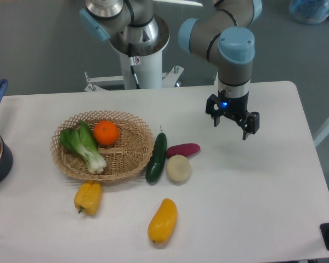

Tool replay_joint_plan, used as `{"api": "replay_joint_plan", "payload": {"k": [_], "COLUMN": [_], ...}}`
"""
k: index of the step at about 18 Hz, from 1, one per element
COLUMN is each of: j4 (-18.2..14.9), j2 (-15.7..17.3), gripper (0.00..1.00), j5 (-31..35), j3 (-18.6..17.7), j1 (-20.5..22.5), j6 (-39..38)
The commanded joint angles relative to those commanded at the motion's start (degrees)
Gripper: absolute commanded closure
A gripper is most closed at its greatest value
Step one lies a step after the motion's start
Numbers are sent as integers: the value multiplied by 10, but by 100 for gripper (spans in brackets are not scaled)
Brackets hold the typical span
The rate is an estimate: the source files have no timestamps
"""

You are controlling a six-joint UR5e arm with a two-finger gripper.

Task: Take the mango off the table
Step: 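Move the open gripper over toward the yellow mango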

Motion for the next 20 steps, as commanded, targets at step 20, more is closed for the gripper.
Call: {"api": "replay_joint_plan", "payload": {"k": [20], "j4": [2], "j2": [-57], "gripper": [0], "j5": [-53], "j3": [72], "j1": [-106], "j6": [-203]}}
